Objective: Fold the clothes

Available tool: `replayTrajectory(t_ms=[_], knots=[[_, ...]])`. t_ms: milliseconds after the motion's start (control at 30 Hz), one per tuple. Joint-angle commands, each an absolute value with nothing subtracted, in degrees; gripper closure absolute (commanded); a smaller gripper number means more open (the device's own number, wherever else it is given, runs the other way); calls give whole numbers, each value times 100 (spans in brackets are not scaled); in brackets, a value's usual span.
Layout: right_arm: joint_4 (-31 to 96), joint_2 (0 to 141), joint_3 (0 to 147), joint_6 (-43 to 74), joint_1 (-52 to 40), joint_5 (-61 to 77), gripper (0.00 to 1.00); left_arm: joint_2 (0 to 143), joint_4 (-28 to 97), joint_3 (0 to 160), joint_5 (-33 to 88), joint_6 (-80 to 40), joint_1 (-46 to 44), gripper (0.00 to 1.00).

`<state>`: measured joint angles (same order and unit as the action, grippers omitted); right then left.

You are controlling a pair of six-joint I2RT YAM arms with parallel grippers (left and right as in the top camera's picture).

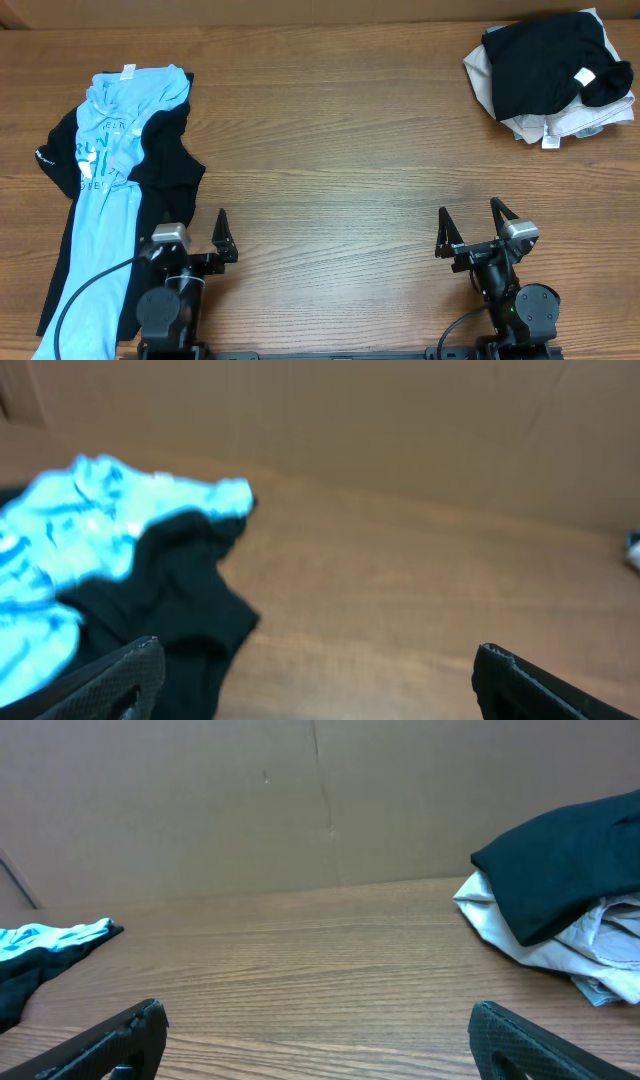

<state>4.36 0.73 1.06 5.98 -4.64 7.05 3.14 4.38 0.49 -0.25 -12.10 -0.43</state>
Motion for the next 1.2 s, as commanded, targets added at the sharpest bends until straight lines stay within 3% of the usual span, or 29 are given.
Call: replayTrajectory(t_ms=[0,267,1167], knots=[[412,16,47,615,-482,650,0,23,410,25,-3,-1269,110,0],[412,16,47,615,-482,652,0,16,432,27,-14,-558,272,0],[412,16,47,615,-482,652,0,27,436,27,-19,-554,270,0]])
